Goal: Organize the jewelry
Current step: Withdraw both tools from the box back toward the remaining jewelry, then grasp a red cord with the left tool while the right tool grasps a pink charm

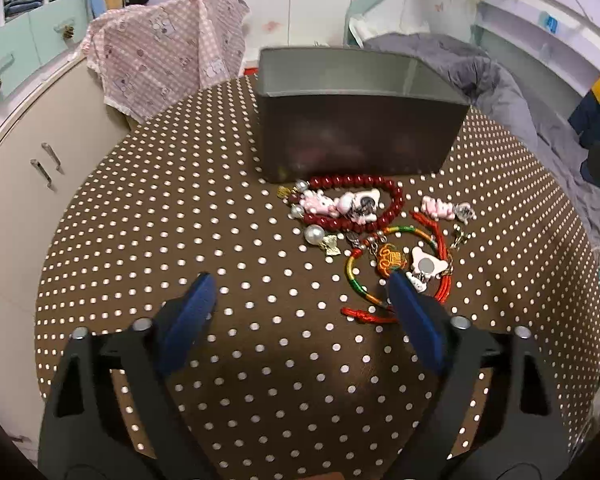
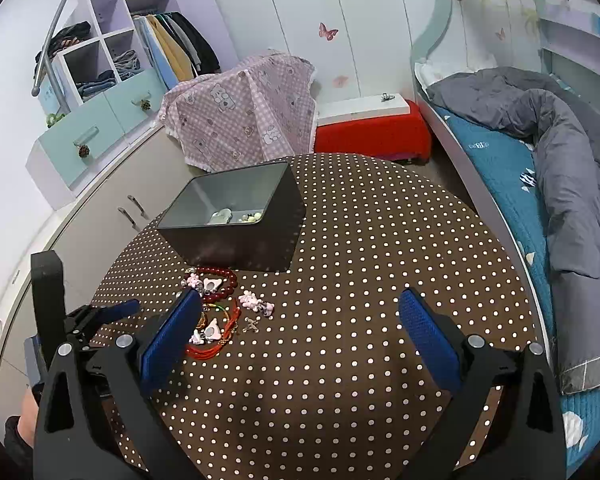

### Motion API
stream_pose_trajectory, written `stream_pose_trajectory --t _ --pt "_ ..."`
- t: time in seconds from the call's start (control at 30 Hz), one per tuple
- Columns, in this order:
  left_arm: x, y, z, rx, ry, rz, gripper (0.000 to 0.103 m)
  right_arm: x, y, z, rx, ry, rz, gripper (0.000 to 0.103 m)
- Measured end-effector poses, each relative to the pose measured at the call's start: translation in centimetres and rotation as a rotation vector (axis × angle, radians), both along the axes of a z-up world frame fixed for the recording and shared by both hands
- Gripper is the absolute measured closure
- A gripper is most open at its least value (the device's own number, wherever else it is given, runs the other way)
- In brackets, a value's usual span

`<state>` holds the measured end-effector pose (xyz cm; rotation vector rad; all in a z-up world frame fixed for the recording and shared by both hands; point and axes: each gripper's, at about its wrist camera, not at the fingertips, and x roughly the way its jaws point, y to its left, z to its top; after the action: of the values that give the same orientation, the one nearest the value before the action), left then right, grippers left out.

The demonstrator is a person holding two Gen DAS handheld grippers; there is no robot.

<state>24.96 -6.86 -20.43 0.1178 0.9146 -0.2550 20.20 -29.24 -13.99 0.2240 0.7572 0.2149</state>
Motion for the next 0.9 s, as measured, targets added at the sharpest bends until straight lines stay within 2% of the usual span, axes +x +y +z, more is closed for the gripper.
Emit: stream_pose_trajectory --t 0.07,0.13,0.2,0.23,0.3,0.37,0.5,0.63,0.9 --pt "0.3 -0.4 -0.3 0.012 0.000 -0.004 0.029 0.1 0.0 -0.2 -0.001 0.004 0.002 0.008" --pt "0.3 -0.8 -0.2 0.008 -0.002 -0.025 0.039 0.4 -0.1 -0.4 -0.003 0.011 0.007 0.008" --pt "0.3 -1.3 0.0 0.007 -0.004 -0.057 0.062 0.5 0.0 -0.7 -0.002 0.021 0.015 0.008" --pt "0.2 -1.6 0.2 0.002 -0.005 -0.075 0.069 0.6 0.1 -0.8 0.000 0.024 0.020 0.008" --pt "-0.2 -1.8 0.3 -0.025 0.005 -0.111 0.089 0.8 0.3 -1.1 -0.006 0.034 0.032 0.008" --pt "-0.4 -1.3 0.4 -0.067 0.020 -0.122 0.096 1.0 0.6 -1.5 -0.016 0.044 0.044 0.008" --pt "-0.9 -0.3 0.5 -0.121 0.022 -0.136 0.099 1.6 1.4 -2.5 -0.046 0.076 0.069 0.008" --pt "-2.1 0.7 1.2 -0.140 -0.008 -0.143 0.099 2.1 2.5 -3.7 -0.085 0.100 0.098 0.008" --pt "-3.1 1.8 2.2 -0.132 -0.060 -0.135 0.099 3.5 4.8 -4.7 -0.147 0.106 0.149 0.010"
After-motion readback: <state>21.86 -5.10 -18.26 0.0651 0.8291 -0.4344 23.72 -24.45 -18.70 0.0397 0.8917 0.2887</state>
